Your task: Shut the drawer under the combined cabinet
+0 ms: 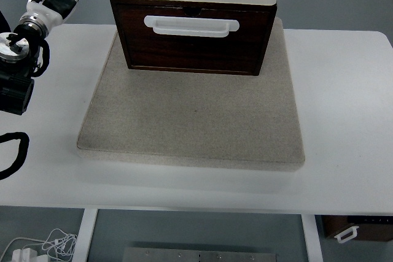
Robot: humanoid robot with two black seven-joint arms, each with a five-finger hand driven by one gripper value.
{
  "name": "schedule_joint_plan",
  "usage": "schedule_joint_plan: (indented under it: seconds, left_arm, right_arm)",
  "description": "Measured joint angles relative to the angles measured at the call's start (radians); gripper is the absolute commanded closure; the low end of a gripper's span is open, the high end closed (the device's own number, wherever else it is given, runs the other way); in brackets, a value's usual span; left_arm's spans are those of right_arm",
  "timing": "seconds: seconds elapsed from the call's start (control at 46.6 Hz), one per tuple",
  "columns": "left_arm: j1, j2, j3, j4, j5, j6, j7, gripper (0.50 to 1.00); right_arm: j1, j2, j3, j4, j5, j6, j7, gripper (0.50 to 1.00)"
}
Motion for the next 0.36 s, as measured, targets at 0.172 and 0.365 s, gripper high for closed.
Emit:
schedule_joint_plan:
  seconds: [0.172,0.365]
  left_arm:
    - [0.001,-0.002,0.002,0.0,-0.001,-0.006,-0.004,0.504]
    - [-0.001,-0.027,0.004,-0.002,0.0,-0.007,-0.011,0.504]
  right_arm:
    - [0.0,0.0,0.0,0.0,0.0,0.001,0.0,0.548]
    - [0.0,0.0,0.0,0.0,-0.002,0.001,0.0,0.548]
